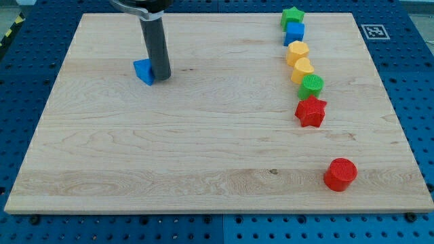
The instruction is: Move your arm towards center right
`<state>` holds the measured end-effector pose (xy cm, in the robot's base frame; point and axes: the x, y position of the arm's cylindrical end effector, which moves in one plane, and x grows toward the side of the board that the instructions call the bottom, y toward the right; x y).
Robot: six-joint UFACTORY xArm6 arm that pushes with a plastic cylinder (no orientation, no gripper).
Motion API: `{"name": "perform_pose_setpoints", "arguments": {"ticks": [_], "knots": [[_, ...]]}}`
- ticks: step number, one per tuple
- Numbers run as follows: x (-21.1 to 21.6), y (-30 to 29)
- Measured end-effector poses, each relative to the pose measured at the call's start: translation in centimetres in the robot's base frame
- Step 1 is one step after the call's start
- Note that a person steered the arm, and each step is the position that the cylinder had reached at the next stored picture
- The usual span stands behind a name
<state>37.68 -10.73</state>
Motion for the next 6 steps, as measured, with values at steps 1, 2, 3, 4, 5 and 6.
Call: {"name": "perform_pose_setpoints", "arguments": {"ticks": [1,2,3,4,5,6], "knots": [[3.8,4.1],[9.6,10.4],[13.4,16.2],[15.0,22.8],[15.0,30.4],[13.7,37.5]]}}
